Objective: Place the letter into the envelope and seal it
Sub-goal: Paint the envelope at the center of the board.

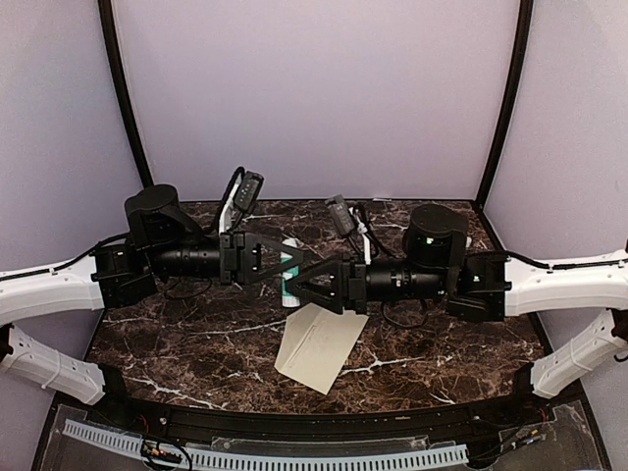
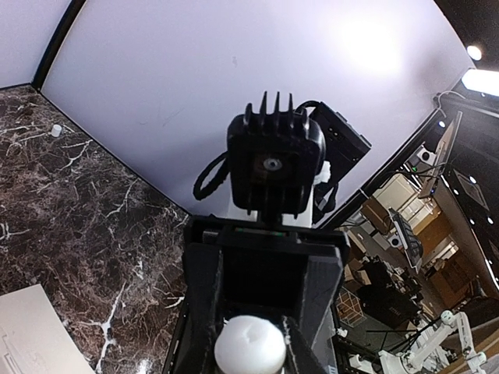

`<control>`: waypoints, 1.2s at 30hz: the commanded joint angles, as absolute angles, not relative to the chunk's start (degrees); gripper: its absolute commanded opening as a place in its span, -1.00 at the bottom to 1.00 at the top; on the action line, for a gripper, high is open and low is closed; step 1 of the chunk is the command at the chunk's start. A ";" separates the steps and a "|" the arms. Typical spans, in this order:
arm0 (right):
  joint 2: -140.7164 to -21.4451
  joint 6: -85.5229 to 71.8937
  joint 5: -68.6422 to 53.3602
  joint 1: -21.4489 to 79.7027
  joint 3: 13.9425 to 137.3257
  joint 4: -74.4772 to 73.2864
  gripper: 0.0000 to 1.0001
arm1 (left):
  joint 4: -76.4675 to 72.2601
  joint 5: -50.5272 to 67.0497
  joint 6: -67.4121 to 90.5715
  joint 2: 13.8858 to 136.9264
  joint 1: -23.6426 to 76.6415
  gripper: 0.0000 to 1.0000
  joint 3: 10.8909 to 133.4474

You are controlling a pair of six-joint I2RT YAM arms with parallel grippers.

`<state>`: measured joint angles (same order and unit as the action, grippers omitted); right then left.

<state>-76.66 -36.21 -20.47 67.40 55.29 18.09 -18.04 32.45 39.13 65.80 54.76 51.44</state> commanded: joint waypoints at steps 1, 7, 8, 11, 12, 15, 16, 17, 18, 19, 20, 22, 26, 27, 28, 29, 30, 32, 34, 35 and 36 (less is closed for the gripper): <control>-71.74 -38.54 -12.01 67.41 50.80 28.35 0.18 | -20.41 25.34 40.90 64.97 54.76 -1.00 52.71; -71.78 -48.76 -5.66 67.94 45.35 44.61 0.44 | -32.28 9.22 47.82 63.65 54.76 -1.00 48.96; -72.47 -49.92 -5.24 68.08 45.20 46.68 0.44 | -33.76 8.08 49.16 63.60 54.76 -1.00 47.75; -74.52 -54.46 -2.91 68.59 45.04 50.42 0.44 | -38.34 4.90 50.49 63.48 54.82 -1.00 46.49; -75.33 -55.75 -2.48 68.64 44.94 51.68 0.44 | -38.86 4.56 50.85 63.47 54.79 -1.00 46.21; -77.61 -59.02 -1.60 68.69 44.85 55.51 0.44 | -40.52 3.41 51.22 63.14 54.76 -1.00 45.80; -78.32 -60.05 -1.21 68.68 45.26 55.65 0.44 | -40.70 3.20 51.34 63.03 54.76 -1.00 45.57; -79.18 -60.80 -1.07 68.70 45.79 55.68 0.44 | -40.83 2.78 51.47 62.91 54.80 -1.00 45.46; -80.00 -61.32 -1.38 68.67 46.36 56.09 0.42 | -40.94 2.53 51.78 62.83 54.77 -1.00 45.16; -80.92 -61.94 -1.99 68.73 46.93 56.73 0.41 | -41.28 2.19 51.95 62.66 54.81 -1.00 44.67; -81.82 -62.61 -2.50 68.63 47.53 57.38 0.39 | -41.56 2.06 52.32 62.58 54.79 -1.00 44.48; -83.58 -63.85 -3.52 68.60 48.47 59.06 0.37 | -42.24 1.86 52.78 62.51 54.78 -1.00 43.91; -86.48 -65.55 -5.63 67.97 50.37 61.59 0.33 | -42.89 2.19 53.29 62.60 54.77 -1.00 43.69; -86.99 -66.04 -5.94 67.76 50.78 62.00 0.32 | -42.96 2.24 53.38 62.63 54.76 -1.00 43.57; -87.59 -66.55 -6.31 67.48 51.31 62.41 0.30 | -43.01 2.34 53.41 62.66 54.82 -1.00 43.54; -88.01 -66.94 -6.59 67.23 51.67 62.67 0.28 | -43.12 2.36 53.50 62.62 54.83 -1.00 43.38; -88.32 -67.42 -6.98 66.95 52.02 62.96 0.25 | -43.15 2.41 53.55 62.59 54.82 -1.00 43.23; -88.98 -68.17 -7.30 66.63 52.64 63.19 0.19 | -43.27 2.45 53.67 62.49 54.76 -1.00 43.05; -89.64 -69.09 -8.03 66.22 53.41 63.33 0.12 | -43.32 2.53 53.70 62.49 54.76 -1.00 42.87; -90.03 -69.49 -8.29 66.04 53.84 63.45 0.08 | -43.33 2.59 53.70 62.49 54.76 -1.00 42.83; -90.45 -69.83 -8.64 65.85 54.14 63.47 0.05 | -43.33 2.66 53.70 62.49 54.76 -1.00 42.81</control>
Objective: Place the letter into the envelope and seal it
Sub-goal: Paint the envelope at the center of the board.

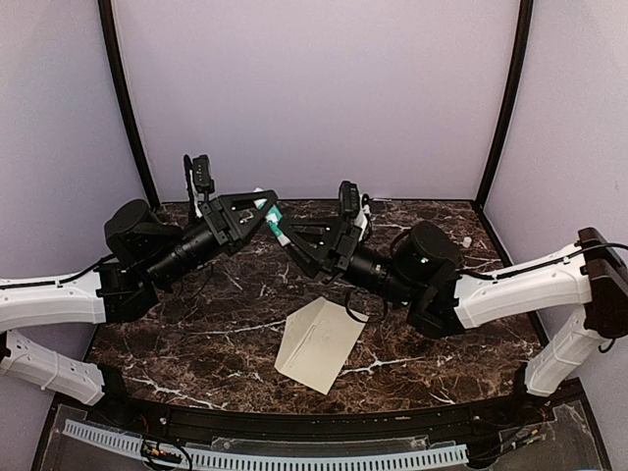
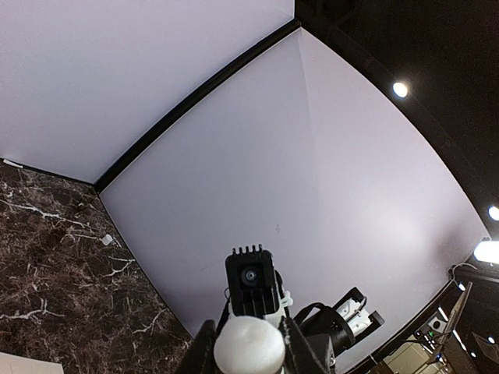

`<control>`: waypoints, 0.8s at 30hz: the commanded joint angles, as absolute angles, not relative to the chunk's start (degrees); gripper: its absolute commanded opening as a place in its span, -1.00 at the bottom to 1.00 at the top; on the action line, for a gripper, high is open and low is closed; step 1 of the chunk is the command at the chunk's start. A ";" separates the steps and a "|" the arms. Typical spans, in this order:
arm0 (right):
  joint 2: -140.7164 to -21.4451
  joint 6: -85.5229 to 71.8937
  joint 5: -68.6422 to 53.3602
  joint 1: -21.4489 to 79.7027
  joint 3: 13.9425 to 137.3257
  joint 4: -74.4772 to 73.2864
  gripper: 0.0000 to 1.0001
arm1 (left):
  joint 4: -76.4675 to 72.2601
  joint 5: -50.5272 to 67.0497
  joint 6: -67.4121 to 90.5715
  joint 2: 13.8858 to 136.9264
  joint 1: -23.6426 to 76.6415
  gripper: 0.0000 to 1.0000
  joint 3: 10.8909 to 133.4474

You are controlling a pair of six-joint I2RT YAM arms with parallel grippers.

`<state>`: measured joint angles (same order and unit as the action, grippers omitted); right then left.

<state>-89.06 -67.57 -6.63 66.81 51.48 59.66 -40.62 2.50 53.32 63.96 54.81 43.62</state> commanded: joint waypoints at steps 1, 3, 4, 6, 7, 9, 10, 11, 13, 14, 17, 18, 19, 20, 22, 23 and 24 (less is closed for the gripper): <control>-90.63 -70.24 -8.78 65.76 54.48 63.51 0.02 | -43.29 2.80 53.70 62.49 54.76 -1.00 42.81; -91.10 -70.96 -8.92 65.59 54.94 63.40 -0.03 | -43.25 2.95 53.64 62.49 54.76 -1.00 42.68; -91.40 -71.32 -9.12 65.43 55.17 63.39 -0.05 | -43.24 2.97 53.62 62.49 54.76 -1.00 42.60; -91.93 -71.76 -9.50 65.24 55.80 63.22 -0.08 | -43.47 3.01 53.62 62.49 54.78 -1.00 42.36; -92.12 -71.87 -9.65 65.20 56.24 63.13 -0.09 | -43.56 3.23 53.58 62.49 54.83 -1.00 42.32; -92.44 -71.96 -9.83 65.07 56.79 62.64 -0.13 | -43.67 3.66 53.53 62.78 54.79 -1.00 42.32; -92.54 -72.09 -9.74 65.03 56.91 62.49 -0.15 | -43.67 3.81 53.53 62.85 54.82 -1.00 42.42; -92.62 -72.22 -9.66 64.97 56.95 62.43 -0.19 | -43.75 4.07 53.53 63.06 54.81 -1.00 42.44; -92.67 -72.40 -9.46 64.78 56.89 62.41 -0.32 | -43.83 4.34 53.71 63.24 54.76 -1.00 42.33; -92.63 -72.53 -9.42 64.69 56.77 62.33 -0.39 | -43.84 4.37 53.81 63.32 54.76 -1.00 42.30; -92.55 -72.67 -9.06 64.49 56.41 62.43 -0.62 | -43.79 4.67 53.94 63.31 54.76 -1.00 42.19; -92.38 -72.66 -8.81 64.50 56.09 62.49 -0.69 | -43.69 4.93 53.96 63.35 54.76 -0.95 42.19; -92.18 -72.53 -8.56 64.44 55.80 62.55 -0.75 | -43.35 5.06 53.96 63.32 54.80 -0.90 42.30; -91.70 -72.01 -8.37 64.38 55.40 62.41 -0.80 | -43.03 5.31 53.85 63.25 54.77 -0.70 42.37; -90.50 -70.97 -7.73 64.24 54.53 61.68 -0.86 | -41.35 5.62 53.57 62.84 54.80 -0.29 42.67; -89.68 -70.19 -7.26 64.19 54.19 60.83 -0.88 | -39.67 5.71 53.27 62.62 54.82 -0.03 42.92; -88.80 -69.24 -6.80 64.11 53.67 59.47 -0.90 | -37.82 6.00 53.14 62.02 54.77 0.07 43.08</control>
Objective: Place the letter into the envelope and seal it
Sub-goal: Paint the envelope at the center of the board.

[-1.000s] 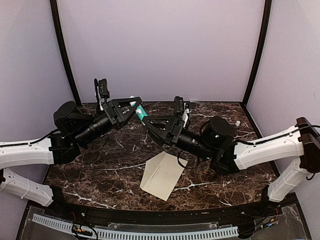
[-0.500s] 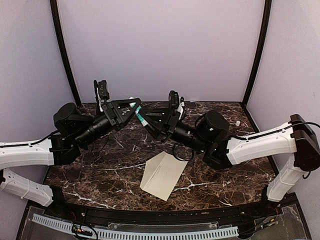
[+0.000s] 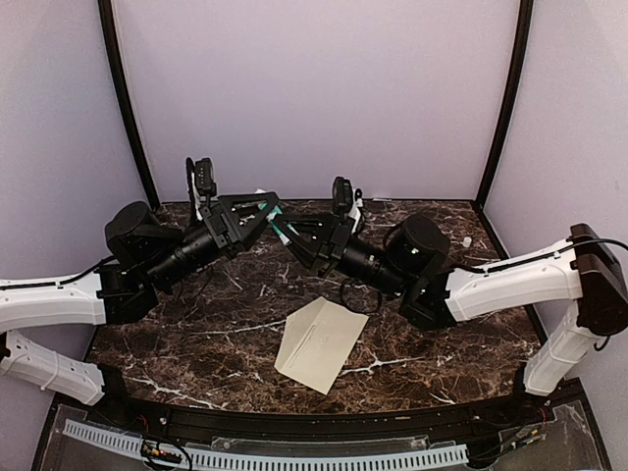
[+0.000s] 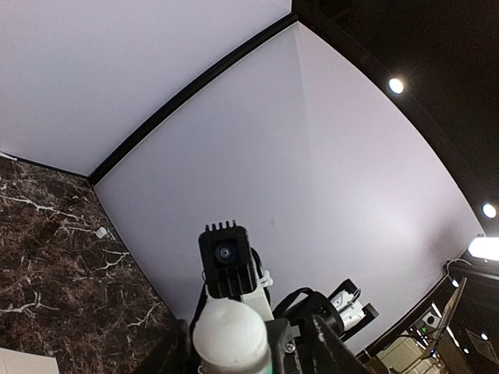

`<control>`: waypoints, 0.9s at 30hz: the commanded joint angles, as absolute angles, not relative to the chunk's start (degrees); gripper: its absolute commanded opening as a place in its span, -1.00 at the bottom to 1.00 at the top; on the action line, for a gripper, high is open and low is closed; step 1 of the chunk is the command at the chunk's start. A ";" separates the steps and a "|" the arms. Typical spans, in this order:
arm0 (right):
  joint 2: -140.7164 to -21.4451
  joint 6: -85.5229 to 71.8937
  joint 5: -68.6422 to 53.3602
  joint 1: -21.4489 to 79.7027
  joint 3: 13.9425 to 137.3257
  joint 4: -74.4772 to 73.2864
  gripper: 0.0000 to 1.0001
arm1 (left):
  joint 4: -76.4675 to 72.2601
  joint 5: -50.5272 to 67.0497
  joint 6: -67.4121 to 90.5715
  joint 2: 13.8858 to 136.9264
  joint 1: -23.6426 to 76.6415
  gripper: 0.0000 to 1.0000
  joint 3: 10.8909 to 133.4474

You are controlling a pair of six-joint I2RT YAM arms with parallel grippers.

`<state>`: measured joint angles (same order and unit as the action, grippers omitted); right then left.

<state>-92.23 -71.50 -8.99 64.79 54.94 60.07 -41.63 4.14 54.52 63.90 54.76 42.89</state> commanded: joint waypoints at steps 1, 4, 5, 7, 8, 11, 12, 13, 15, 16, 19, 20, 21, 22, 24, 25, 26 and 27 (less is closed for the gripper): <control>-87.60 -68.07 -6.13 64.08 53.41 57.99 -0.90 | -36.89 6.21 52.81 61.77 54.74 0.26 43.29; -83.63 -64.23 -4.31 63.95 52.25 52.24 -0.90 | -31.98 8.04 51.89 60.20 54.60 0.44 43.77; -82.27 -63.25 -3.76 63.65 51.62 50.35 -0.90 | -31.11 8.59 51.18 59.55 54.36 0.48 43.81; -79.10 -62.17 -3.25 62.84 49.69 47.00 -0.90 | -27.38 10.19 49.99 58.75 53.78 0.51 44.30; -77.64 -61.68 -3.67 62.01 48.77 44.42 -0.90 | -24.03 11.03 49.56 58.55 53.48 0.52 45.00; -73.32 -58.71 -4.96 59.19 47.80 35.14 -0.91 | -20.35 15.51 47.25 57.93 52.04 0.54 45.78; -71.69 -56.95 -5.72 58.33 47.92 31.95 -0.91 | -20.01 16.90 46.96 57.88 51.82 0.55 45.92; -70.66 -55.70 -6.78 57.43 48.17 28.87 -0.91 | -19.98 19.85 46.41 57.93 51.36 0.56 46.03; -68.77 -53.25 -9.56 55.68 48.63 24.33 -0.91 | -19.60 24.51 45.59 58.81 50.84 0.56 46.91; -67.92 -51.91 -11.15 54.96 48.95 22.60 -0.91 | -18.85 25.88 44.95 59.24 50.78 0.57 47.89; -66.09 -48.34 -16.78 53.87 49.83 19.07 -0.91 | -17.29 32.00 44.35 61.68 50.71 0.57 50.22; -65.74 -47.37 -18.79 53.73 50.26 18.20 -0.89 | -17.21 32.88 44.57 62.60 50.71 0.57 50.51; -65.73 -46.49 -20.93 53.58 50.61 17.62 -0.89 | -17.51 34.01 44.74 62.98 50.71 0.57 50.84; -65.81 -45.74 -22.81 53.54 51.10 16.88 -0.88 | -17.90 34.59 45.27 63.71 50.71 0.58 50.91; -65.94 -44.71 -26.13 53.53 51.45 15.98 -0.88 | -19.21 36.57 46.08 64.70 50.71 0.58 51.01; -65.92 -44.46 -27.32 53.53 51.31 16.04 -0.88 | -19.96 37.00 46.37 65.00 50.71 0.58 51.16; -65.78 -44.32 -28.02 53.53 51.00 16.37 -0.87 | -20.18 37.60 46.93 65.62 50.71 0.59 51.24; -65.55 -44.37 -28.58 53.53 50.42 16.93 -0.88 | -20.49 37.91 47.11 65.86 50.71 0.59 51.42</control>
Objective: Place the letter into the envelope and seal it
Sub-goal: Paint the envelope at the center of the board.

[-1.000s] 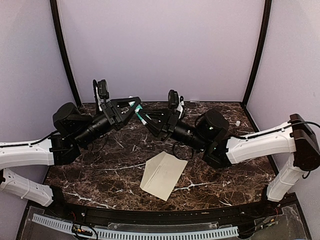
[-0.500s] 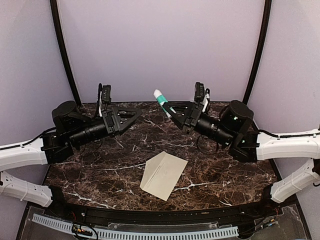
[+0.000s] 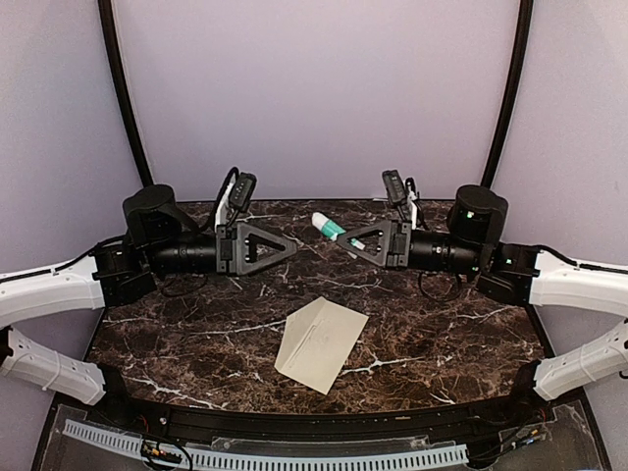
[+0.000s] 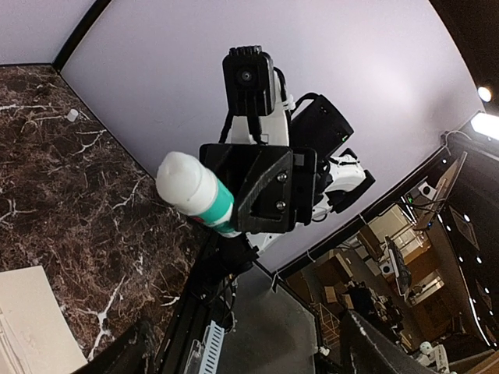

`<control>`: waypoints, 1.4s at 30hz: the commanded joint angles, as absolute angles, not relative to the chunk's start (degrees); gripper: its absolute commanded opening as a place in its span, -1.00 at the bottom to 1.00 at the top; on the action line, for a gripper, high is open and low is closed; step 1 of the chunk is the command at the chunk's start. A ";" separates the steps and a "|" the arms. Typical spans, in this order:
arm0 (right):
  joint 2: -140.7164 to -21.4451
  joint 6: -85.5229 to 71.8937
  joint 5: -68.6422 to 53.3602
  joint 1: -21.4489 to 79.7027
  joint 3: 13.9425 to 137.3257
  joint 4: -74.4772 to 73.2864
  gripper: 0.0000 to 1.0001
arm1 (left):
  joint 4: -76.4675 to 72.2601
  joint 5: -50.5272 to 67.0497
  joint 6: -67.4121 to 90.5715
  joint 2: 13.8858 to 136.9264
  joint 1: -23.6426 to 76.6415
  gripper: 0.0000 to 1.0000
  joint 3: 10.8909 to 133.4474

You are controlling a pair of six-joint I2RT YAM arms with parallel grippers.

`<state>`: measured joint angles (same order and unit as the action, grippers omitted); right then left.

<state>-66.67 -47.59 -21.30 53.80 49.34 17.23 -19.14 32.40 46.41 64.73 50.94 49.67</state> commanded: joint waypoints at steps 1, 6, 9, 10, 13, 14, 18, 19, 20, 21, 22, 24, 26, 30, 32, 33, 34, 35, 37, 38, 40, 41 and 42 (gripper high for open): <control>-65.20 -44.43 -29.12 53.48 49.92 17.64 -0.88 | -20.75 38.55 47.37 66.28 50.71 0.60 51.50; -65.57 -45.39 -33.45 53.53 48.61 21.18 -0.88 | -21.89 39.05 48.70 67.29 50.71 0.67 51.69; -66.29 -44.37 -34.71 53.53 49.50 19.40 -0.88 | -24.29 40.48 49.94 68.43 50.71 0.70 51.77; -66.35 -43.92 -34.98 53.53 49.70 18.82 -0.88 | -24.97 40.81 50.76 68.98 50.71 0.71 51.77; -66.69 -43.11 -36.15 53.53 50.16 17.67 -0.88 | -27.45 42.41 51.93 70.03 50.71 0.74 52.19; -66.85 -42.99 -36.64 53.53 50.26 17.52 -0.88 | -27.53 42.77 52.07 70.57 50.71 0.74 52.37; -67.76 -42.58 -38.78 53.61 50.67 16.88 -0.88 | -27.66 43.48 52.43 72.17 50.71 0.75 53.20; -67.97 -42.31 -38.87 53.61 50.89 16.09 -0.88 | -28.23 43.72 52.63 72.38 50.71 0.75 53.25; -68.12 -41.77 -38.74 53.59 51.23 15.02 -0.89 | -28.48 44.00 53.06 72.87 50.71 0.75 53.25; -68.27 -41.31 -38.30 53.68 51.50 14.13 -0.89 | -28.92 44.19 53.25 73.04 50.71 0.74 53.37; -68.29 -41.02 -38.10 53.68 51.58 13.71 -0.89 | -28.92 44.38 53.39 73.41 50.71 0.74 53.45; -68.50 -40.59 -38.14 53.67 51.80 13.11 -0.89 | -29.05 44.76 53.43 73.85 50.71 0.69 53.79; -68.73 -40.03 -37.99 53.69 52.27 12.21 -0.89 | -28.95 45.42 53.35 74.25 50.71 0.59 54.02; -69.70 -39.12 -38.04 53.67 53.39 10.21 -0.90 | -25.34 46.63 51.30 74.93 50.71 0.38 55.26; -70.12 -38.91 -38.06 53.70 53.57 9.87 -0.90 | -25.10 46.52 51.06 74.99 50.71 0.30 55.24; -70.31 -38.76 -38.12 53.70 53.67 9.68 -0.90 | -25.25 46.64 51.22 75.19 50.71 0.26 55.22; -70.46 -38.57 -38.08 53.64 53.82 9.41 -0.90 | -25.67 47.12 51.36 75.35 50.71 0.21 55.20; -70.56 -38.36 -38.06 53.69 53.94 9.12 -0.90 | -25.84 47.29 51.64 75.57 50.71 0.19 55.24; -70.82 -38.19 -38.01 53.70 54.20 8.77 -0.91 | -26.05 47.78 51.87 75.92 50.69 0.09 55.28; -70.98 -38.10 -37.97 53.66 54.44 8.51 -0.91 | -26.16 47.84 51.95 76.06 50.70 0.06 55.28; -71.15 -37.91 -37.88 53.69 54.72 8.14 -0.91 | -26.33 48.10 52.24 76.49 50.71 0.05 55.22; -71.15 -37.83 -37.80 53.66 54.70 8.09 -0.91 | -26.35 48.28 52.35 76.67 50.71 0.04 55.21; -71.19 -37.80 -37.61 53.70 54.75 8.08 -0.91 | -26.32 48.27 52.37 76.70 50.71 0.03 55.09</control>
<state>-70.83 -39.05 -37.71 53.76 52.82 7.99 -25.61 46.28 52.29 76.75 50.83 53.65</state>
